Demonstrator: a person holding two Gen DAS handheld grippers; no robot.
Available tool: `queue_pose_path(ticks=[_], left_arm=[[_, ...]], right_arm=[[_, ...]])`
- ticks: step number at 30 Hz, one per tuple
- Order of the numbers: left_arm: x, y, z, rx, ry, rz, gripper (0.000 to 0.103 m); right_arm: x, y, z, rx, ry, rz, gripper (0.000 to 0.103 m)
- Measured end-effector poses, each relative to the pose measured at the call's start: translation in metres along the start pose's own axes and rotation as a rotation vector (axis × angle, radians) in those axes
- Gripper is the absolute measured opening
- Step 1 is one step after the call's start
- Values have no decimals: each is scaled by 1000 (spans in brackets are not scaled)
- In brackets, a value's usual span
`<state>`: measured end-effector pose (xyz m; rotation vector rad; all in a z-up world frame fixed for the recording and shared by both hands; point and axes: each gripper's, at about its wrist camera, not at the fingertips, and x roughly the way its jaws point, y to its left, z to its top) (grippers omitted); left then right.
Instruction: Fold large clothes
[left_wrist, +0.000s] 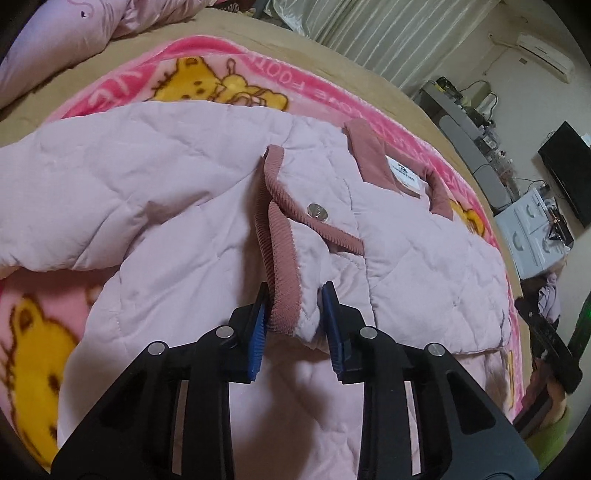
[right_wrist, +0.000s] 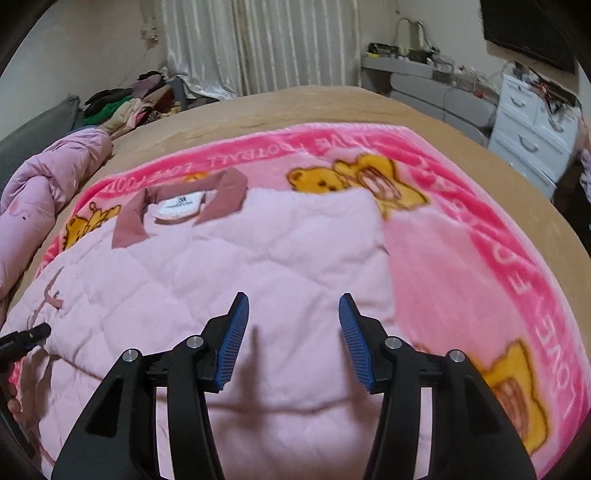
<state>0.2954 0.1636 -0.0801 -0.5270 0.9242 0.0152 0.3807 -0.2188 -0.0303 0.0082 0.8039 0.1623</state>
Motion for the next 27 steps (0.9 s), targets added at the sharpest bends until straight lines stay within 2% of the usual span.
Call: queue_pose_path(ticks=[3,7,10,13,18,23,24,26,27], left_arm=[[0,0,-1,6,4,7,21],[1,1,-2,2,10,10,23],[2,-1,-2,10,15,18,24],[4,-2,-4,14,24,22,26],[4,-2,-4,16,32,31,27],[1,-5,-4,36,24,57,32],[-1,-6,-4,44,21,64,32],[-6,-9,-4,57,13,77,37],[-10,-11,-5,65,6,87,45]], right_arm=[[17,9,7,-29,27,16,52],[44,15,5,-50,113,-18,52],[58,5,-1,-17,153,-1,58],[69,-5,-5,24,171,29,59],[63,-1,-7,29,160,21,60],[38,-3,-10,68,110,83,79],[33,-2,-10,70,103,91,79],[25,0,-11,67,93,107,79],[19,2,-12,63,86,119,80]])
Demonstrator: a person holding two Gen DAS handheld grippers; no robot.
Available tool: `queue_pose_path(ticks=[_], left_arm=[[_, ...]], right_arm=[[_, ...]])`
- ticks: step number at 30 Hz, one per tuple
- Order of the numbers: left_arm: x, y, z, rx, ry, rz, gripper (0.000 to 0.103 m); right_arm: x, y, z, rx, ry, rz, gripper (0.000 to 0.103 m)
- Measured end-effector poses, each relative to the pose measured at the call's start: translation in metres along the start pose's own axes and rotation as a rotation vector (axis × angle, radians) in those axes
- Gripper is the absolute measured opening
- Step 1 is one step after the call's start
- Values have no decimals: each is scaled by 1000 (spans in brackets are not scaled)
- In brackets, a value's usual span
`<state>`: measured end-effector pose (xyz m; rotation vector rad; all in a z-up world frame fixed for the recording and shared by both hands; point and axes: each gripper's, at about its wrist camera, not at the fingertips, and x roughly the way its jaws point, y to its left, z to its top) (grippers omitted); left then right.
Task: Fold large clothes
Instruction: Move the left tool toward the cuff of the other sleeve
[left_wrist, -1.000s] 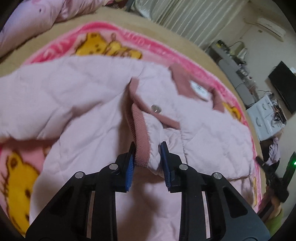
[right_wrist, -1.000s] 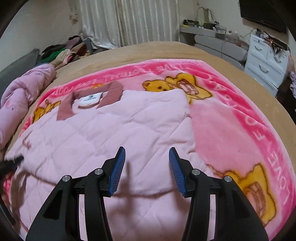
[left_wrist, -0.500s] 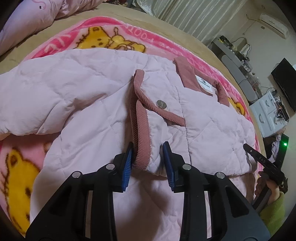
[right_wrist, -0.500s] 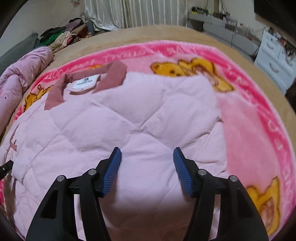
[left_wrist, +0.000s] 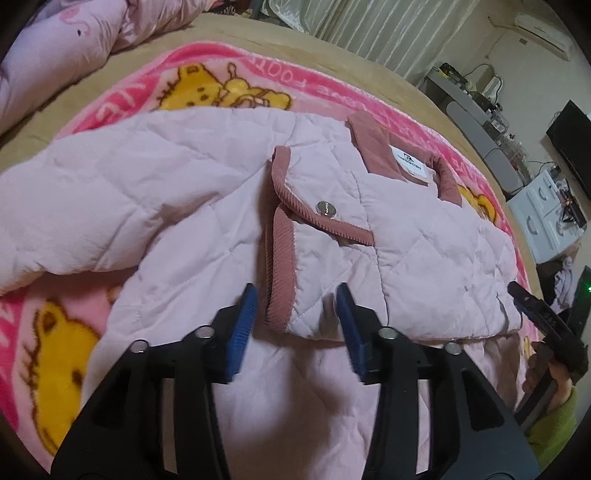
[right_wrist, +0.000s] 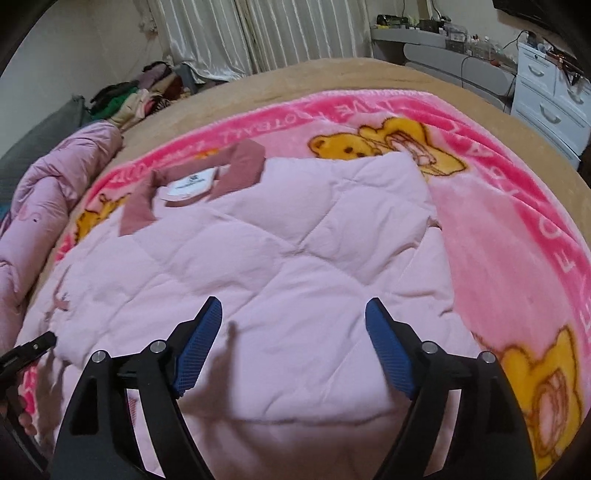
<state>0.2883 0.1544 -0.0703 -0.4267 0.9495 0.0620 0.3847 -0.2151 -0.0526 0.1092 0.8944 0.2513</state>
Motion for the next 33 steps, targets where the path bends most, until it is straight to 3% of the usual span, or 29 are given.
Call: queue_pose_path(ticks=[2,7,8,10,21,28,33], left_arm=[[-7,-1,0,2,-8,8,52],[-19,6,-1,-28,-21,34,77],[-21,7,-1,-30,-24,41,77],[-24,10,0,-43,-29,51,95],[-46,31,1,-100,-42,79,94],[-64,43,6,-96,-84,165,94],[-77,55,10,-115,-110,182,94]], right_arm=[[-10,5,-3,-11,-19,17,94],[-31,21,-8,-44,-54,58,98],[-34,24,-8,-55,-59,60,99],[-41,35,-11,-80,-68,69,99],[-65,91,-15,-129,-112,143,99],[-78,126,-11,-153,-132,182,99],[-86,153,-9,-174,-151,206,99]])
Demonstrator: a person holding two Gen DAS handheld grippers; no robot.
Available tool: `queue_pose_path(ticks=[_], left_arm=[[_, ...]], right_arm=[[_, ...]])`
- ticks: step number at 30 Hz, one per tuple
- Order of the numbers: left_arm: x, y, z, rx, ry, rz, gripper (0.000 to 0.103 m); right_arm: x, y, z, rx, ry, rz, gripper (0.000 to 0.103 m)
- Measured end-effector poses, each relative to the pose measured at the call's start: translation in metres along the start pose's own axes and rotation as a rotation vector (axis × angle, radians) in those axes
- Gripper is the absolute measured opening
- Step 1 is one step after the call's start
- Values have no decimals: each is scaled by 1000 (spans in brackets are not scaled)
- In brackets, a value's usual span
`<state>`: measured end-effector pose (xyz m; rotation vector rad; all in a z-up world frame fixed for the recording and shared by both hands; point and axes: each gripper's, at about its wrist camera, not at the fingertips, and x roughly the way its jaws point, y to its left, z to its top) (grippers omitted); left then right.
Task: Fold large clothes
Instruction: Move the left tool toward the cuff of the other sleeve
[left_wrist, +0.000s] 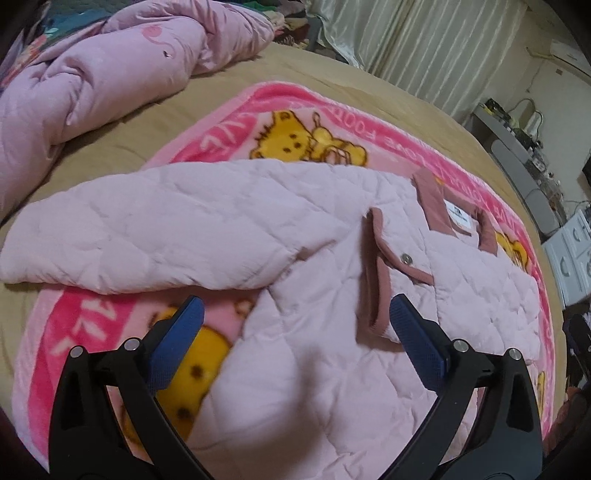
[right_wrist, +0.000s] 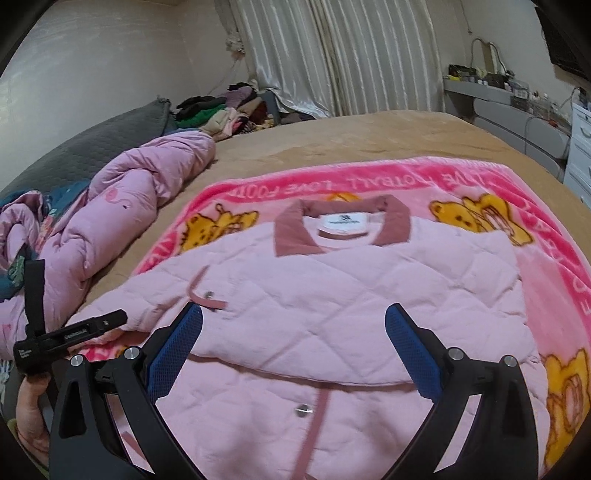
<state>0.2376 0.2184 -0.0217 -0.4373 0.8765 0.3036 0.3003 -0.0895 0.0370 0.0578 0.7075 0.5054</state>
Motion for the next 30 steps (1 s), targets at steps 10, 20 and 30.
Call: queue_pose_path(ticks=[10,20,30], left_arm=[[-13,24,8,-51,-29,20,94],[-27,61,19,-131,-71,72,94],[-35,94,24,-201,-93,98,94]], right_arm=[[-4,41,9,-40,-24,39,99],[-2,79,18,-102,-30,75,99],[4,120,25,-156,-38,129,99]])
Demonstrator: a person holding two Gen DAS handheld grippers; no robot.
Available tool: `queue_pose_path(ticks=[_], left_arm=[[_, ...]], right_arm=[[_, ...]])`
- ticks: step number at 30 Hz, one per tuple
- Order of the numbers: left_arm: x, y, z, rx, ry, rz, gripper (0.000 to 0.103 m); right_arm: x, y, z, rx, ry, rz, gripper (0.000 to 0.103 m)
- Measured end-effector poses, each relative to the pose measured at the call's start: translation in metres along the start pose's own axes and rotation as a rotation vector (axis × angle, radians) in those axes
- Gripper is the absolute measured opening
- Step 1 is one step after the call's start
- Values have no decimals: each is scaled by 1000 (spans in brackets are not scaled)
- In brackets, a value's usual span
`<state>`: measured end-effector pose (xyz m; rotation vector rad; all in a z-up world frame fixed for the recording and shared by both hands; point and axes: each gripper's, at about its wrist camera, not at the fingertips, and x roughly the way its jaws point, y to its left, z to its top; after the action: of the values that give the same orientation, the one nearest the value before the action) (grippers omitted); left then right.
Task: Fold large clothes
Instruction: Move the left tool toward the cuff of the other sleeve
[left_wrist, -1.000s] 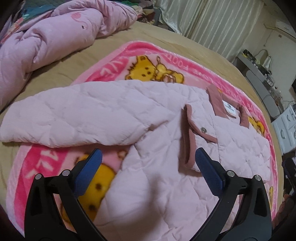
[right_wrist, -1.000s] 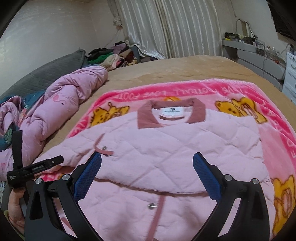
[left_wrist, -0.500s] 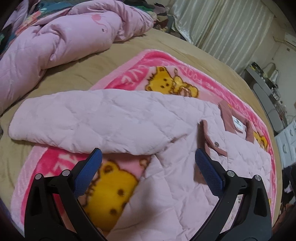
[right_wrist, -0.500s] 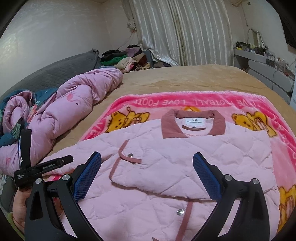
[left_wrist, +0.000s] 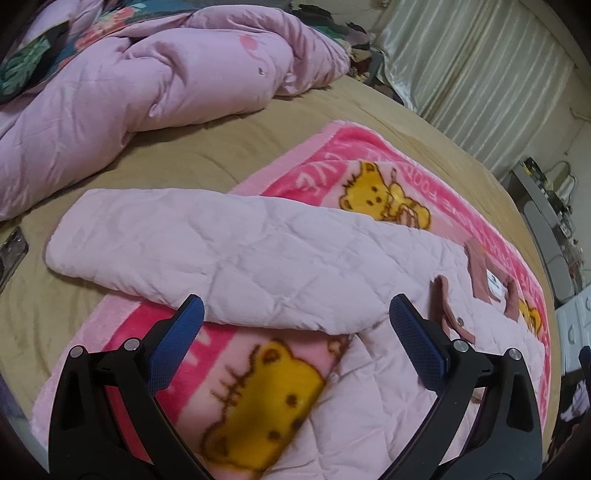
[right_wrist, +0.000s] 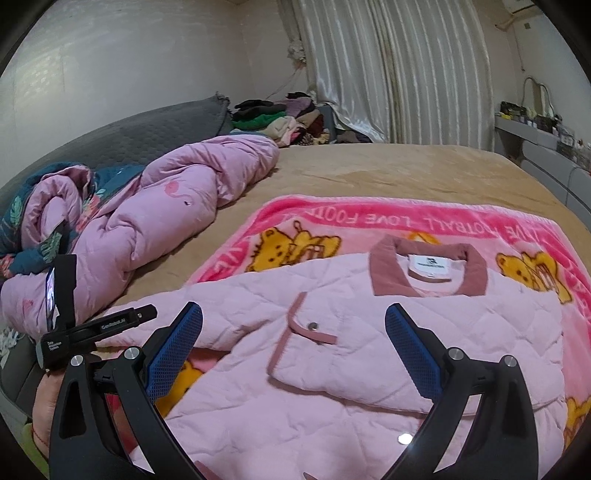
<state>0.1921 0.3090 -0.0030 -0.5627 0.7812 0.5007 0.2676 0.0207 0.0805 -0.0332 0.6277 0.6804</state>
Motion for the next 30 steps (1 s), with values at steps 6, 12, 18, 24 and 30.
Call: queue_pose_path(ticks=[6,12,18,24,30], left_arm=[[-3,28,9,-63,-13,27,94],[-5,51,15,-116,-20,49,94],[-3,79,18,-184,-16,82,94],[5,106,16,-270,12,114,94],[16,127,12,-334,43,143,94]], right_arm=[[9,20,4,-31,9,27,99],[18,39,7,-59,17,52,99],[34,59,9,-93,37,74,99],[52,74,6,-104,67,101,99],[70,91,0,-134,103,124,99]])
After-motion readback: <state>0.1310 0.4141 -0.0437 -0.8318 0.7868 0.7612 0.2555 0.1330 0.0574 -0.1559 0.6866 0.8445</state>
